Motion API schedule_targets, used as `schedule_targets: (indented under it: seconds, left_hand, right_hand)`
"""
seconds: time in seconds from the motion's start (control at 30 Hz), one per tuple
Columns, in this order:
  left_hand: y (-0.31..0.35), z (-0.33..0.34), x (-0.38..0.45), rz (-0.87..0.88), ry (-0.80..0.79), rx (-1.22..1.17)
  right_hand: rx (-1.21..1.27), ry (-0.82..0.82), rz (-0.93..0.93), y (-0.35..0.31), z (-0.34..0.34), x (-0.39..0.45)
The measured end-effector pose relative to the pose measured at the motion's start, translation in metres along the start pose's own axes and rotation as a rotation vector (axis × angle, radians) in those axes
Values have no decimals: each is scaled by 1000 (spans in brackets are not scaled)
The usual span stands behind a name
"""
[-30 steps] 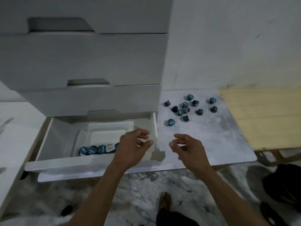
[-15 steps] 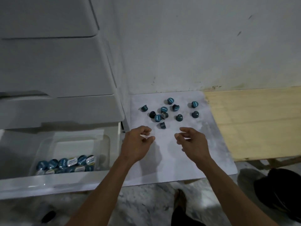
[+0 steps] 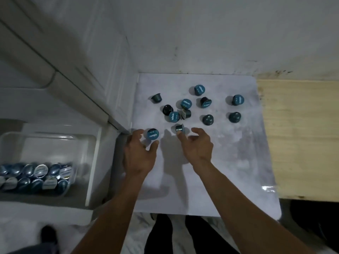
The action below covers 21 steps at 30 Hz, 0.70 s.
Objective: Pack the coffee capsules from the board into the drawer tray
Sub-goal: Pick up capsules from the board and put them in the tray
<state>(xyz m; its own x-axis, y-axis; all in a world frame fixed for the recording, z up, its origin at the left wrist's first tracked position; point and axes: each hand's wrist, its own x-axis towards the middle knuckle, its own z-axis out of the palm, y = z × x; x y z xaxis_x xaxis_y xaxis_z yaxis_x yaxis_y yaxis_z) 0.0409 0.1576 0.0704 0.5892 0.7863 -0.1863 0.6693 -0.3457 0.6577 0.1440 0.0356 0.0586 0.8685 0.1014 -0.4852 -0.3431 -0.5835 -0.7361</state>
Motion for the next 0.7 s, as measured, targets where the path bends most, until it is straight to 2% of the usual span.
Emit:
schedule_targets:
  seconds: [0.23, 0.47, 0.57, 0.7]
  left_hand:
    - [-3, 28, 16, -42, 73, -71]
    - [-20, 38, 25, 73, 119, -128]
    - [-28, 42, 26, 106, 97, -163]
    - [-38, 50, 24, 103, 54, -294]
  right_hand:
    - [-249, 115, -154, -1, 28, 14]
    - [-377, 93, -523, 20, 30, 20]
    - [-399, 162, -695, 35, 27, 26]
    - [-325, 116, -769, 50, 20, 34]
